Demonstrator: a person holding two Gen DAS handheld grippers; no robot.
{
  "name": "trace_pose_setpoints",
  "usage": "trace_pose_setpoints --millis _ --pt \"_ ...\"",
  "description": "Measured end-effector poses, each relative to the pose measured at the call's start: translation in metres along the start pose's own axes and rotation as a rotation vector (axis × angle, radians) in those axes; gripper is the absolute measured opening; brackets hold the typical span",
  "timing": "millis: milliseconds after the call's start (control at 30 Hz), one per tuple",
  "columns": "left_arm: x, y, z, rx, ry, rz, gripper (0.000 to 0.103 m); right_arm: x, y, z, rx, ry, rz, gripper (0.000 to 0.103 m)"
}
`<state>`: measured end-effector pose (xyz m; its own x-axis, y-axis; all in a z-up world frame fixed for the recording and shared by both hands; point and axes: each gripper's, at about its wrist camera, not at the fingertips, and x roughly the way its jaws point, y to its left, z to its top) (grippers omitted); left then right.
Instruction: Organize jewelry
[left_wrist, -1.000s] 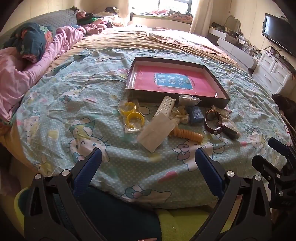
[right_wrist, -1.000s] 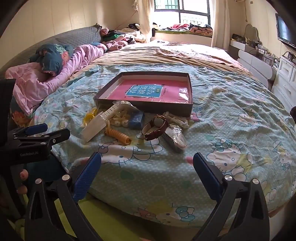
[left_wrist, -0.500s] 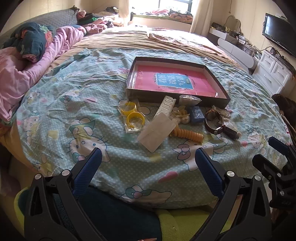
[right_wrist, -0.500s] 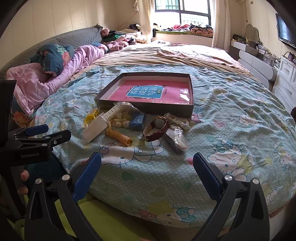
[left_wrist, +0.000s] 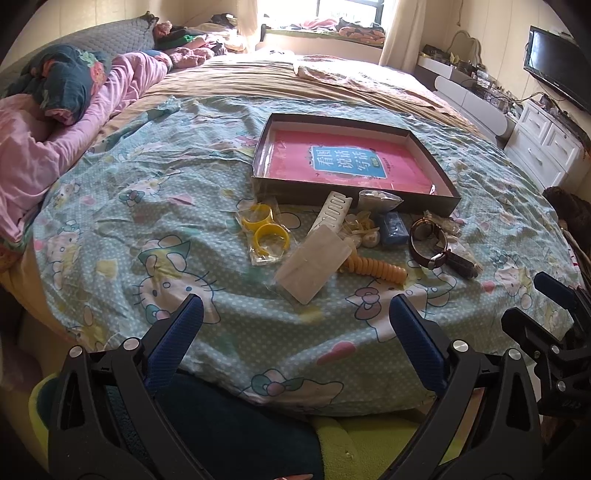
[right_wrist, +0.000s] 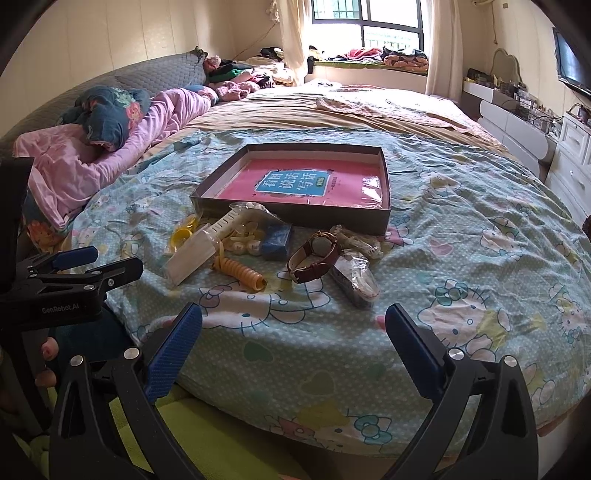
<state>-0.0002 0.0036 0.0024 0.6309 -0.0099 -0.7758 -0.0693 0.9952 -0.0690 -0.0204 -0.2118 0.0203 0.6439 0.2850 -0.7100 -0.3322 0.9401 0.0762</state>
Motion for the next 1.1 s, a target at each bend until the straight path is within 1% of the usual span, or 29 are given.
trace_pose_setpoints --millis 600,767,933,1100 --pt "0.004 0.000 0.000 -0.005 0.007 0.002 0.094 0.010 0.000 0.000 -0.015 0.015 0.028 0.099" --pt "0.008 0.006 -0.001 -0.018 0.008 0.012 0.094 0.013 0.000 0.004 -0.020 0.010 0.042 0.099" --pt "0.011 0.016 0.002 -0.038 0.008 0.019 0.094 0.022 -0.001 0.009 -0.018 0.030 0.068 0.099" --pt "0.018 0.029 0.006 -0.052 0.007 0.053 0.094 0.032 -0.003 0.016 -0.019 0.039 0.074 0.099"
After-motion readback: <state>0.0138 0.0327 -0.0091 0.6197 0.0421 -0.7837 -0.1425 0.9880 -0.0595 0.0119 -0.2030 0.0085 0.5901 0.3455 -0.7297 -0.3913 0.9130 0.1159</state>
